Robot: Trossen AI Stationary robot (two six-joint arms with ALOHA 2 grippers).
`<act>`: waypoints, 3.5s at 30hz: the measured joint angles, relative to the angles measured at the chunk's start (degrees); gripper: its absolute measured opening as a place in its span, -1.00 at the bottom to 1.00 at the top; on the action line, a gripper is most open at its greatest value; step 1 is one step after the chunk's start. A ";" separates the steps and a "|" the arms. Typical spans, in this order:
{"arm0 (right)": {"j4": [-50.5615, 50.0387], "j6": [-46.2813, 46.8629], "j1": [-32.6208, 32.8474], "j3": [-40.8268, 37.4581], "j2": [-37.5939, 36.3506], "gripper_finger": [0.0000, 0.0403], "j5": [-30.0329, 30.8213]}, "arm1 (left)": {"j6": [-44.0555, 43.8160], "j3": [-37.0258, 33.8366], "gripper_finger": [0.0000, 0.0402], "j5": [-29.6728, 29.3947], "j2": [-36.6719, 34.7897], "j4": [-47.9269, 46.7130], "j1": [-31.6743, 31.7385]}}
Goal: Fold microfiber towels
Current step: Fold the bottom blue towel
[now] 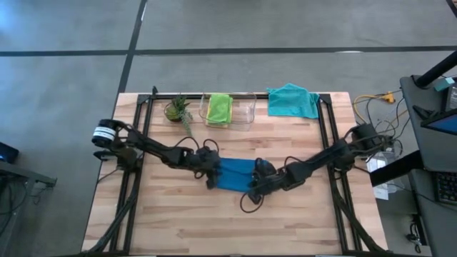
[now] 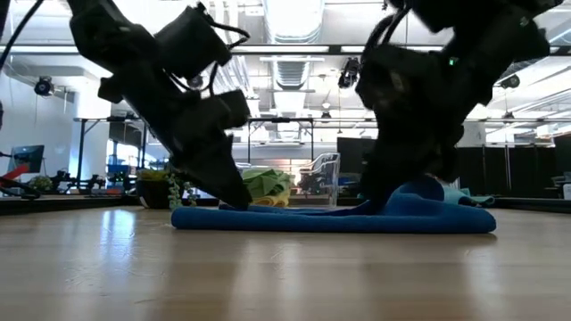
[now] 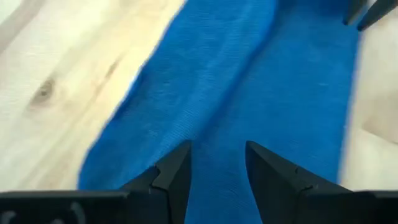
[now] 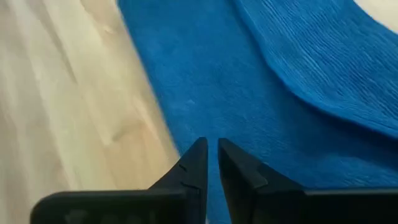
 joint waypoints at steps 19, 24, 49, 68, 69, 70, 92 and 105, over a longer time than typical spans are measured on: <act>0.91 1.42 -0.28 -0.18 3.59 -0.96 -9.36 | -2.94 0.32 -0.33 -7.10 -1.15 -0.50 9.80; 0.55 1.81 -0.28 -0.18 -0.59 -0.96 -6.42 | -4.56 0.29 -0.33 -4.05 -3.72 -2.21 9.86; -13.63 -7.44 -19.13 -2.56 -4.63 -0.96 -7.72 | -7.61 0.27 -0.33 9.77 2.26 -0.23 -1.28; -18.76 -2.18 -13.10 -4.26 -5.43 -0.96 -6.89 | -7.65 0.40 -0.33 7.89 2.11 -0.11 -1.56; -18.28 -2.36 -13.83 -4.13 -5.10 -0.96 -7.09 | -7.65 0.32 -0.33 7.89 2.11 -0.05 -1.60; -18.19 -2.63 -14.42 -4.08 -4.93 -0.96 -7.32 | -7.67 0.32 -0.33 7.91 2.11 -0.05 -1.61; -10.00 13.59 5.29 -3.96 -10.78 -0.96 1.99 | 1.53 2.18 -0.97 5.14 -2.90 -0.24 5.42; -15.82 23.10 6.67 -2.49 -2.36 -0.96 -1.85 | 1.46 2.31 -0.99 9.57 4.13 -3.76 9.75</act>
